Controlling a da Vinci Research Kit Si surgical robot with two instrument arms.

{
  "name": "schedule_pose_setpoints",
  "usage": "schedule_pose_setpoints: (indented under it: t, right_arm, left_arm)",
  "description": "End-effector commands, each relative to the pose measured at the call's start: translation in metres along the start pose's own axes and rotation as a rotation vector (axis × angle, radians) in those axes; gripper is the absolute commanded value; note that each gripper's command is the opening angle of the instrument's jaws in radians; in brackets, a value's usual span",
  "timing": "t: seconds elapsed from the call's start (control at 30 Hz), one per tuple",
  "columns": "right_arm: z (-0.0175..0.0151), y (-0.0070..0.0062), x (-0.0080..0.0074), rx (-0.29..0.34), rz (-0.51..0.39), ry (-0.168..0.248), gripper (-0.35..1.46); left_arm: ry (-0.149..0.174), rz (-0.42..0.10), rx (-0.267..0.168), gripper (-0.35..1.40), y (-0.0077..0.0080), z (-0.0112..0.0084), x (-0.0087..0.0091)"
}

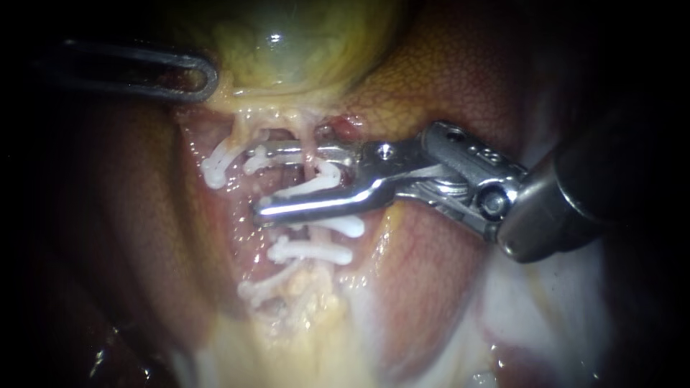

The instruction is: Clipping third clip right tube

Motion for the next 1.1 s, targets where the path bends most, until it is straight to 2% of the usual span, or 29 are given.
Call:
schedule_pose_setpoints:
  t: [0.03, 0.3, 0.43, 0.8, 0.97, 1.1]
  right_arm:
    - [0.0000, 0.0000, 0.0000, -0.002, 0.001, 0.000, 0.43]
    - [-0.0005, 0.0000, 0.0003, -0.024, 0.002, 0.005, 0.33]
    - [-0.0009, 0.0001, 0.0005, -0.028, 0.033, 0.008, 0.24]
    - [-0.0020, 0.0008, 0.0006, -0.030, 0.051, 0.009, -0.12]
    - [-0.0025, 0.0013, 0.0006, -0.030, 0.092, 0.010, -0.35]
    - [-0.0027, 0.0016, 0.0002, -0.034, 0.137, 0.012, -0.35]
  left_arm:
    - [0.000, 0.000, 0.000, -0.35, 0.0000, 0.0000, 0.0000]
    - [0.000, 0.000, 0.000, -0.35, 0.0000, 0.0000, 0.0000]
    - [-0.001, 0.000, -0.003, -0.35, 0.0000, 0.0000, 0.0000]
    - [-0.001, 0.000, -0.003, -0.35, 0.0000, 0.0000, 0.0000]
    - [-0.001, 0.000, -0.003, -0.35, 0.0000, 0.0000, 0.0000]
    - [-0.001, 0.000, -0.003, -0.35, 0.0001, 0.0000, 0.0000]
